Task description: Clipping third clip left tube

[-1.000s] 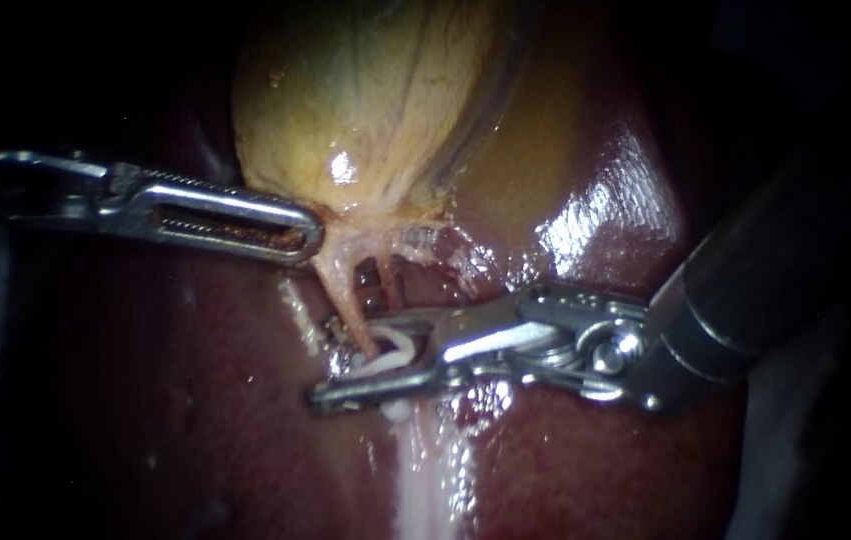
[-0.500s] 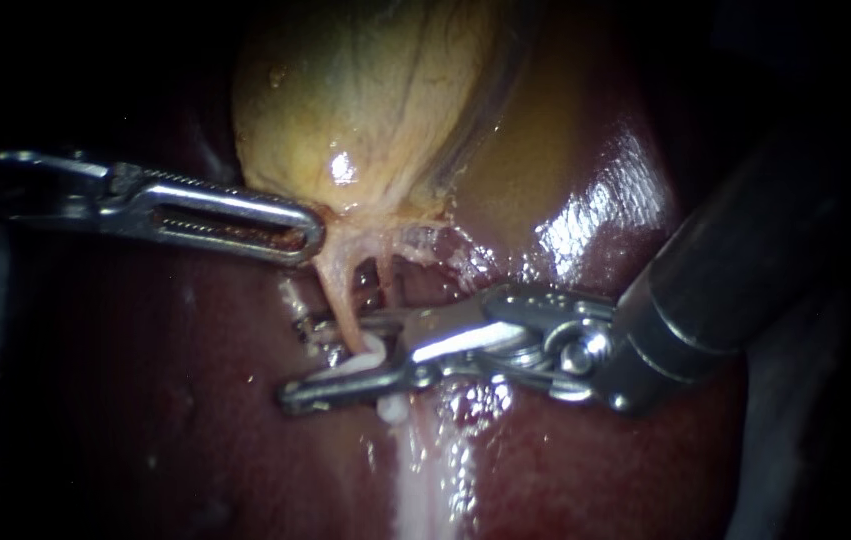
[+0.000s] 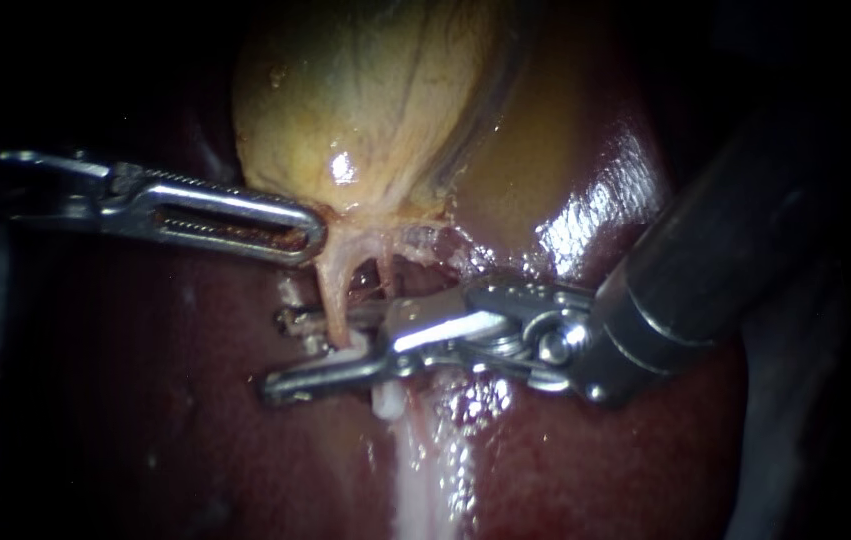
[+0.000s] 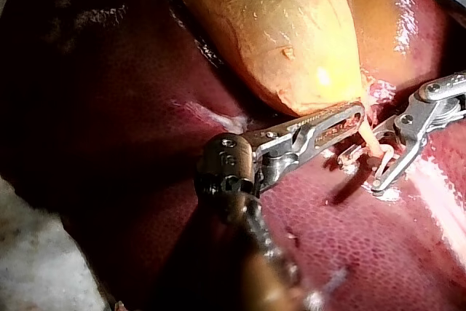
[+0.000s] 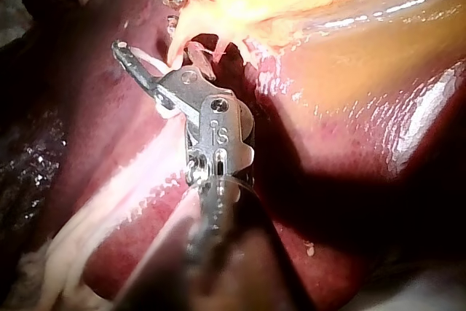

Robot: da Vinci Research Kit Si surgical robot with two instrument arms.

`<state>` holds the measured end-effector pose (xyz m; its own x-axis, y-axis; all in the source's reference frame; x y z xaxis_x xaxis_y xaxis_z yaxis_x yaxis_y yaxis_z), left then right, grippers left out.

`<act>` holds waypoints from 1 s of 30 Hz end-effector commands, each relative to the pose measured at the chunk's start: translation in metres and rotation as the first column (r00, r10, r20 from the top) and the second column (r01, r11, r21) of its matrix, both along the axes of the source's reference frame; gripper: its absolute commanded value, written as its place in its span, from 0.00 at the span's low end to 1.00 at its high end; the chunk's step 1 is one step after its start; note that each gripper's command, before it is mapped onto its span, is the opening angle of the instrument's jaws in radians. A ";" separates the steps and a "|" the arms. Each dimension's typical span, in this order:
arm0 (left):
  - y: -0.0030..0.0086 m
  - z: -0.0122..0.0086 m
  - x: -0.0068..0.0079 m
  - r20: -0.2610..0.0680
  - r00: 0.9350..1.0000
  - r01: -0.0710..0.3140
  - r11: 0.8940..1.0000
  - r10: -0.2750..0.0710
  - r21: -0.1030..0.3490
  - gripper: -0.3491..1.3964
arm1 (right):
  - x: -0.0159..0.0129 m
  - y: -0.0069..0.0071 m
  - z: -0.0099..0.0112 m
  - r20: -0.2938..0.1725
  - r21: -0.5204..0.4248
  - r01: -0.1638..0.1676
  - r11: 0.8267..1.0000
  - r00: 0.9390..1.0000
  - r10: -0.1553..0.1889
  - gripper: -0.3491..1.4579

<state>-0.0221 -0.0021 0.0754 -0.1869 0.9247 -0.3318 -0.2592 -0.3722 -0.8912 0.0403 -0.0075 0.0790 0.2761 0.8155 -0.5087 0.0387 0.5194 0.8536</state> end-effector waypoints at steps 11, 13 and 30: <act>0.0000 0.0002 -0.0005 0.000 1.000 -0.001 1.000 0.001 0.000 0.00 | 0.0001 0.0001 -0.0001 -0.062 0.007 0.078 0.997 0.995 -0.078 0.45; 0.0000 0.0002 -0.0005 0.000 1.000 0.000 1.000 0.000 0.000 0.00 | 0.0002 0.0004 0.0001 -0.067 0.004 0.069 0.998 0.995 -0.068 0.45; -0.0004 0.0002 -0.0001 0.004 1.000 -0.008 1.000 0.008 0.000 0.00 | 0.0000 0.0024 0.0004 -0.093 0.015 0.029 0.999 0.995 -0.028 0.44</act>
